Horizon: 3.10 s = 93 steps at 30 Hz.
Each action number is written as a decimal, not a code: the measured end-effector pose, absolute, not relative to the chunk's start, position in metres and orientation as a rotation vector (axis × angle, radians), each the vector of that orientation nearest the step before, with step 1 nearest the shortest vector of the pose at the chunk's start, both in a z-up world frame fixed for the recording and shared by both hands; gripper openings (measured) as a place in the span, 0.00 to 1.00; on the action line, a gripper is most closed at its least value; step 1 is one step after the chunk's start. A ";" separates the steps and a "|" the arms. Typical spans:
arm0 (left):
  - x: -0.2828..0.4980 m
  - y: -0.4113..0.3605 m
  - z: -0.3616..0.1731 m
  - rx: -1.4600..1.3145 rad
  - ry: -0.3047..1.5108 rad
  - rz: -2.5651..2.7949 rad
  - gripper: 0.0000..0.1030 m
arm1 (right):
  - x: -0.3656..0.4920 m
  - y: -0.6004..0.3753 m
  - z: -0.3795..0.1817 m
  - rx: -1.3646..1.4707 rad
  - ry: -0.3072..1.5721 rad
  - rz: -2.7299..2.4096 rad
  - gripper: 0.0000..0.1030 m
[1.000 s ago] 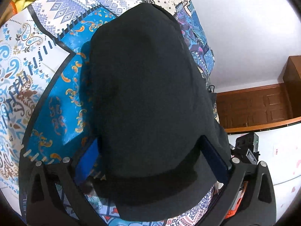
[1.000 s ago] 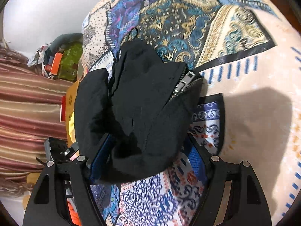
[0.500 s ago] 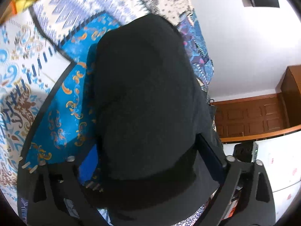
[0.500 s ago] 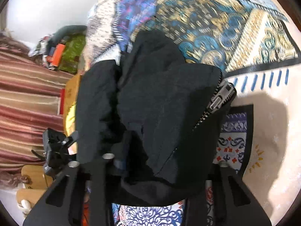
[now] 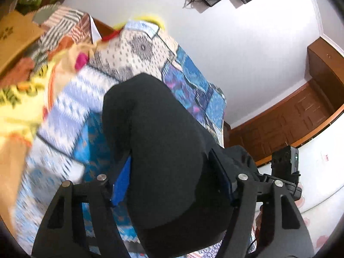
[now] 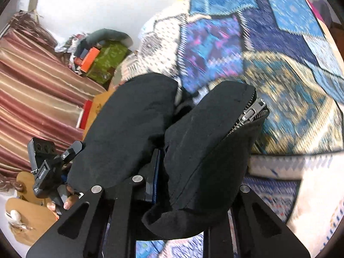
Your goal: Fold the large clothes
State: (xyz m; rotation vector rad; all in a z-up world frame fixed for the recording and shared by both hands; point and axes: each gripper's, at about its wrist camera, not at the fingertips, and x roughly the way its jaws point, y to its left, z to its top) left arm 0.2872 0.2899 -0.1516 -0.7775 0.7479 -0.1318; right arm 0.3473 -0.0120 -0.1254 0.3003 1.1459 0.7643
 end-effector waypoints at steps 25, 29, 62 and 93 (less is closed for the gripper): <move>0.335 0.396 -0.261 -0.784 0.903 0.040 0.64 | 0.386 0.100 -0.236 0.234 1.363 0.695 0.18; 0.330 0.389 -0.253 -0.745 0.938 0.085 0.64 | 0.370 0.092 -0.226 0.141 1.352 0.665 0.26; 0.087 0.176 0.044 -0.175 0.264 0.109 0.64 | 0.132 -0.015 0.065 0.063 0.413 0.793 0.39; -0.018 0.121 0.044 -0.121 0.071 0.313 1.00 | 0.039 -0.029 0.072 -0.011 0.153 0.636 1.00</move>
